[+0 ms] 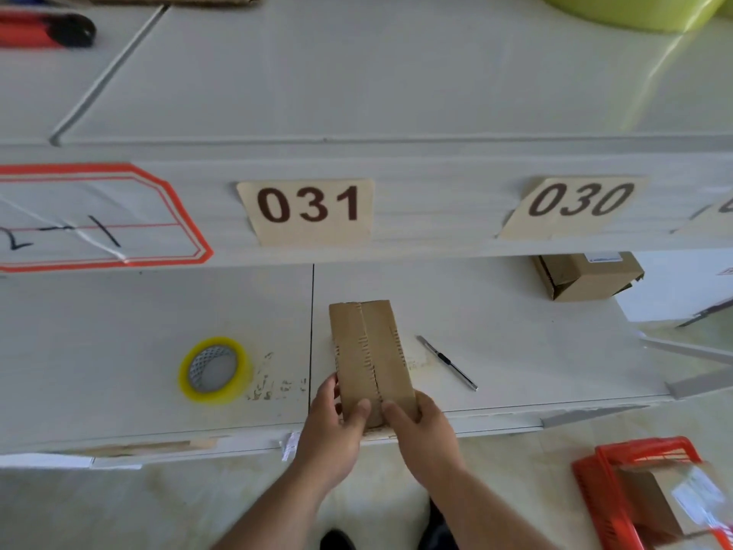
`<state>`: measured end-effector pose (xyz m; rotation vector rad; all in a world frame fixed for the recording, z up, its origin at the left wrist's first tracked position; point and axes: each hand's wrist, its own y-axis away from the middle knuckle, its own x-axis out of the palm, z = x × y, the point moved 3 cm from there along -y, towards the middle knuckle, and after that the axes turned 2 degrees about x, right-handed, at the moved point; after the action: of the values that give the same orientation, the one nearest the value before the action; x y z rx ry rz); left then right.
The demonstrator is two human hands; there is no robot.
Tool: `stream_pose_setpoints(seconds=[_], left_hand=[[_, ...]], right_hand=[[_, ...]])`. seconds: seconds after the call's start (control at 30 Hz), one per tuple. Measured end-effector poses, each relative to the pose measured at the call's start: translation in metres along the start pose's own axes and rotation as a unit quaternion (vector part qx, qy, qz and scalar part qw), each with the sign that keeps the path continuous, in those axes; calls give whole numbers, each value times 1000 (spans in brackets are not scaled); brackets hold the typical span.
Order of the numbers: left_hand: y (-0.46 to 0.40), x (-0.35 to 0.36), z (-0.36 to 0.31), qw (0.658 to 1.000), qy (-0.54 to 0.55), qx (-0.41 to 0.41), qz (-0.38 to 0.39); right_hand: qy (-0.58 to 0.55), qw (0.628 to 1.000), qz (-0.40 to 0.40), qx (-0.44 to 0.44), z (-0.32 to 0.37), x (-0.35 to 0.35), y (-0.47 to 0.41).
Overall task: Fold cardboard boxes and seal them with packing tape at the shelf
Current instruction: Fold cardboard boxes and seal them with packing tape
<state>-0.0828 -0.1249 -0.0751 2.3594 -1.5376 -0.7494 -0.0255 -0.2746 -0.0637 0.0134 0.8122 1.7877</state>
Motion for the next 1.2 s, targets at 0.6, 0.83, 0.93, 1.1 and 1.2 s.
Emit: stream_pose_setpoints(seconds=[0.6, 0.83, 0.93, 1.1, 1.2], left_hand=[[-16, -22, 17, 997, -8, -53, 60], [-15, -23, 21, 997, -1, -48, 68], [-13, -27, 15, 995, 4, -44, 86], [-42, -105, 42, 959, -234, 32, -159], [-62, -152, 66, 877, -444, 11, -184]], right_hand=[[227, 972, -3, -54, -5, 2, -20], [24, 993, 101, 49, -25, 8, -25], [7, 996, 75, 57, -25, -1, -24], [-29, 997, 60, 45, -17, -23, -21], [-10, 999, 12, 41, -18, -38, -20]])
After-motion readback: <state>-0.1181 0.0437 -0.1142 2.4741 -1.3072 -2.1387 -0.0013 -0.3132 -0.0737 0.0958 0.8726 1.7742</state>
